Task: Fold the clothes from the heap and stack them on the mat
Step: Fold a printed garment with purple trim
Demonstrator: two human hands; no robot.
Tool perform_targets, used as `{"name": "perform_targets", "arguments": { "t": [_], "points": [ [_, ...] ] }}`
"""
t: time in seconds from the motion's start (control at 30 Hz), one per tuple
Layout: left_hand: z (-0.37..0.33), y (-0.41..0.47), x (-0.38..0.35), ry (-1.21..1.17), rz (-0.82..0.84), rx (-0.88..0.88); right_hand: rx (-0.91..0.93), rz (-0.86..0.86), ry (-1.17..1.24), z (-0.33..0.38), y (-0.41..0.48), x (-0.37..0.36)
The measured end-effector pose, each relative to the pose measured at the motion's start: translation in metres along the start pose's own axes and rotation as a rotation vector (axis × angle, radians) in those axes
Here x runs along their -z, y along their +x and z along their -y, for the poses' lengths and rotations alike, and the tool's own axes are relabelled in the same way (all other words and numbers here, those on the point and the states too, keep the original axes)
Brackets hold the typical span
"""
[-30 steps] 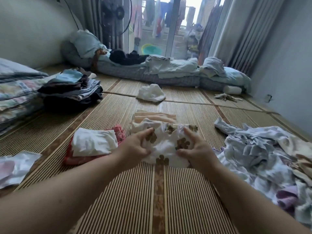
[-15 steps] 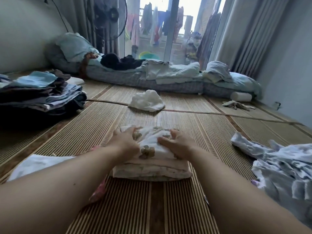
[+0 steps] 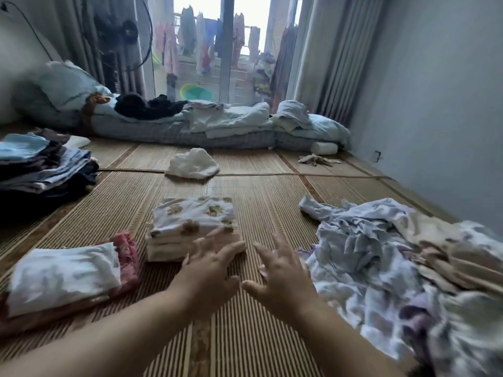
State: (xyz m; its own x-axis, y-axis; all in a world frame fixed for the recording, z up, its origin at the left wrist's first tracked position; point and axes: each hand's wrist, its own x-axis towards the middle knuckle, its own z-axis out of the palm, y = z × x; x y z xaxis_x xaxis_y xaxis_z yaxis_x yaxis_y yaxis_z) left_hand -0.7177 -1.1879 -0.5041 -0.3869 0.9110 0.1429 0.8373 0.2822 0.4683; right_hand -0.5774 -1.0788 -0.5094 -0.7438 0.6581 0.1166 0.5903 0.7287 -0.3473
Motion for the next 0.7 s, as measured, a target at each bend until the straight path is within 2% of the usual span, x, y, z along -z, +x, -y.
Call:
{"name": "perform_targets", "arguments": {
  "t": [0.27, 0.5, 0.6, 0.7],
  "points": [
    [-0.133, -0.078, -0.063, -0.070, 0.075, -0.083, -0.174, -0.053, 0.016, -0.063, -0.156, 0.047],
    [-0.180, -0.068, -0.103, 0.063, 0.130, -0.208, -0.300, -0.099, 0.049, -0.119, -0.191, 0.064],
    [-0.196, -0.051, -0.124, 0.162, 0.223, -0.158, -0.310, -0.088, 0.073, -0.145, -0.192, 0.067],
    [-0.202, -0.038, -0.137, 0.260, 0.274, -0.024, -0.316, -0.083, 0.100, -0.160, -0.188, 0.068]
  ]
}}
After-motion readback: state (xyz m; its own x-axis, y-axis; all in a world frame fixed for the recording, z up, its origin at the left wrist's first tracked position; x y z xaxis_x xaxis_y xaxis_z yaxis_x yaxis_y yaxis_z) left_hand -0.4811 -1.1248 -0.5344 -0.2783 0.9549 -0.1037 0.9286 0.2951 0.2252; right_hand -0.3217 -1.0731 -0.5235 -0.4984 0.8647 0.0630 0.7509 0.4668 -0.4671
